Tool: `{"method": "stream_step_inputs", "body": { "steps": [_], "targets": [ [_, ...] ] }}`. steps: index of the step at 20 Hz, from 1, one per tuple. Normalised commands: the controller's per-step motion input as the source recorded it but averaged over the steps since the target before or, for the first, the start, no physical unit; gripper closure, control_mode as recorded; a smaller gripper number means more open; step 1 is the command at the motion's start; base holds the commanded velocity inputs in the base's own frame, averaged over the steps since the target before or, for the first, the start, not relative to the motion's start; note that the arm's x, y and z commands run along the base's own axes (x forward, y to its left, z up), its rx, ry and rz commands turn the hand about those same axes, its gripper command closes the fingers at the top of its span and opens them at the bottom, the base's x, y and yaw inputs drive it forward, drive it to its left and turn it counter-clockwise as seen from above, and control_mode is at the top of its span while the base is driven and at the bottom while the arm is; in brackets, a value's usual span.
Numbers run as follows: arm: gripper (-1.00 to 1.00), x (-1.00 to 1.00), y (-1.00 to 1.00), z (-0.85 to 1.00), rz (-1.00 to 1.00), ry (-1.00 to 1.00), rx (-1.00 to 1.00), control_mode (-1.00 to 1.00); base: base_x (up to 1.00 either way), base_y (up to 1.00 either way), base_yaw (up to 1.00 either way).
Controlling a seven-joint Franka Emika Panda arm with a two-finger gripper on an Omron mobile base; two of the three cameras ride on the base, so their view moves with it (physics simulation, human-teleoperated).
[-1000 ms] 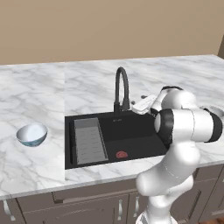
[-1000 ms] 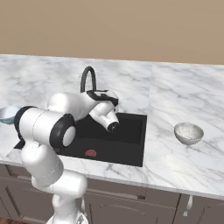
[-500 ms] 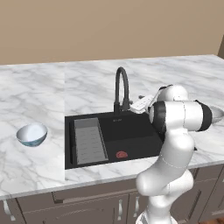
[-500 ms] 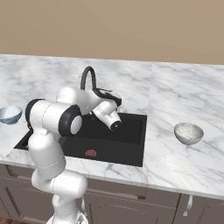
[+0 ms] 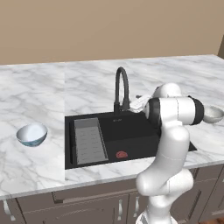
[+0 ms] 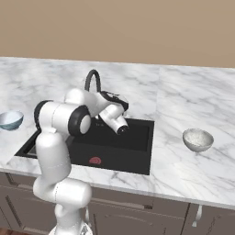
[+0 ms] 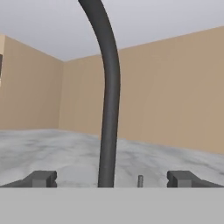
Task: Rinse each bowl for a few seconds and place them down in the sink or on the counter.
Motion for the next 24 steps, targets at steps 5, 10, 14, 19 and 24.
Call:
{"method": "stream_step_inputs", "body": {
  "steps": [5,10,14,19,24],
  "targets": [
    [-1.0,0.24,0.01,-0.13,0.0,0.0,0.0,-1.0,0.0,0.0,0.0],
    [-1.0,0.34,0.02,-0.13,0.0,0.0,0.0,-1.0,0.0,0.0,0.0],
    [-1.0,0.33,0.03,-0.13,0.0,0.0,0.0,-1.0,0.0,0.0,0.0],
    [-1.0,0.31,0.01,-0.11,0.0,0.0,0.0,-1.0,0.0,0.0,0.0],
    [-1.0,0.29,0.0,-0.1,0.0,0.0,0.0,-1.0,0.0,0.0,0.0]
  ]
}}
